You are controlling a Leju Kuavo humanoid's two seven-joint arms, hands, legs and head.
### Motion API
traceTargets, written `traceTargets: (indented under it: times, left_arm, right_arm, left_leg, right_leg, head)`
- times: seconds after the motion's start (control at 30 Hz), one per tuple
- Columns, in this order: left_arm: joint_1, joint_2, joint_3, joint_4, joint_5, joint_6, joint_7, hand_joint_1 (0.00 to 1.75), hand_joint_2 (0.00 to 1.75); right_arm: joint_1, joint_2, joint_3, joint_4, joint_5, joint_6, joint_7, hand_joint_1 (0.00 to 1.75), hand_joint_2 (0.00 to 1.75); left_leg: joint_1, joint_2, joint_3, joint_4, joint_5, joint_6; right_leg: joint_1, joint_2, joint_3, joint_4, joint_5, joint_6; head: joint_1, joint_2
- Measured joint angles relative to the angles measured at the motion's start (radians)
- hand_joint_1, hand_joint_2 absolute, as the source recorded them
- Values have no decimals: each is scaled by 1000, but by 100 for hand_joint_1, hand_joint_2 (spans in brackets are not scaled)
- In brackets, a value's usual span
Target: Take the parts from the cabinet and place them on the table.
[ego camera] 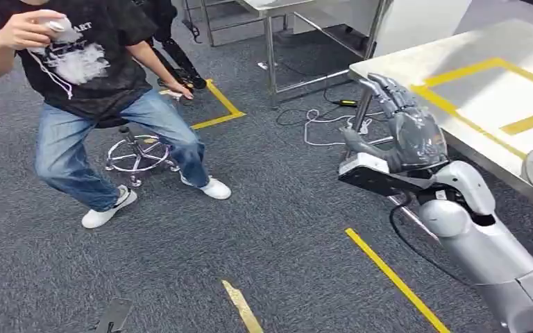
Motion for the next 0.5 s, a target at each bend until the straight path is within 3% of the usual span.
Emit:
traceTargets:
  times: [0.07, 0.1, 0.13, 0.2, 0.23, 0.27, 0.3, 0.33, 0.43, 0.47, 0.5]
  left_arm:
    - [-1, -1, 0, 0, 0, 0, 0, 0, 0]
    - [0, 0, 0, 0, 0, 0, 0, 0, 0]
    - [1, 0, 0, 0, 0, 0, 0, 0, 0]
    - [1, 1, 0, 0, 0, 0, 0, 0, 0]
    - [1, 1, 0, 0, 0, 0, 0, 0, 0]
    - [0, 2, 0, 0, 0, 0, 0, 0, 0]
    - [-1, 1, 0, 0, 0, 0, 0, 0, 0]
    - [-4, 1, 0, 0, 0, 0, -1, 0, 0]
    - [0, 1, 0, 0, 0, 1, -1, 0, 0]
    - [1, 0, 0, 0, 1, 1, -1, 0, 0]
    - [0, -2, 0, 0, 1, 1, -1, 0, 0]
  right_arm:
    - [3, 0, 1, 0, 0, 0, 0, 0, 175]
    - [5, 0, 1, 0, 0, 0, 0, 0, 175]
    - [5, 0, 2, 0, 1, 1, 0, 0, 175]
    - [5, 0, 1, 0, 1, 0, 0, 0, 175]
    - [5, 0, 1, 0, 1, 0, 0, 0, 175]
    - [5, 0, 1, 0, 2, 0, 0, 0, 175]
    - [5, 0, 0, 0, 2, 0, 0, 0, 175]
    - [4, -1, -1, 0, 2, 0, -1, 0, 175]
    - [4, -1, 0, 0, 2, 0, -1, 0, 175]
    - [4, -2, -1, -2, 2, -1, -1, 0, 175]
    - [3, -2, -1, -3, 2, -1, -2, 0, 175]
  left_leg:
    - [4, 11, -71, 160, -64, -6]
    - [5, 11, -84, 192, -67, -8]
    - [6, 11, -75, 176, -46, -9]
    - [5, 17, -20, 60, 22, -5]
    - [5, 22, -3, 26, 39, -4]
    - [4, 40, 40, -58, 74, 1]
    - [-7, 87, 66, -106, 64, 5]
    - [-10, 83, 63, -115, 65, 15]
    - [-11, 58, 57, -117, 67, 29]
    - [-2, 50, 63, -125, 74, 39]
    - [-1, 44, 63, -125, 75, 42]
  right_leg:
    - [2, -20, 0, 1, -2, -3]
    - [3, -29, 0, 1, -2, -3]
    - [3, -38, 1, 1, -3, -3]
    - [3, -52, 4, 1, -4, -1]
    - [3, -55, 5, 1, -5, 0]
    - [4, -63, 8, 1, -7, 3]
    - [10, -69, 8, 2, -10, 8]
    - [15, -73, 4, 5, -11, 12]
    - [16, -102, 12, -1, -13, 26]
    - [11, -89, 3, 4, -22, 35]
    - [10, -55, -4, 26, -42, 38]
  head:
    - [0, 0]
    - [0, 0]
    - [0, 0]
    - [0, 0]
    - [0, 0]
    - [0, 0]
    - [0, 0]
    - [-1, 0]
    - [-1, 0]
    - [-1, 0]
    - [3, 0]
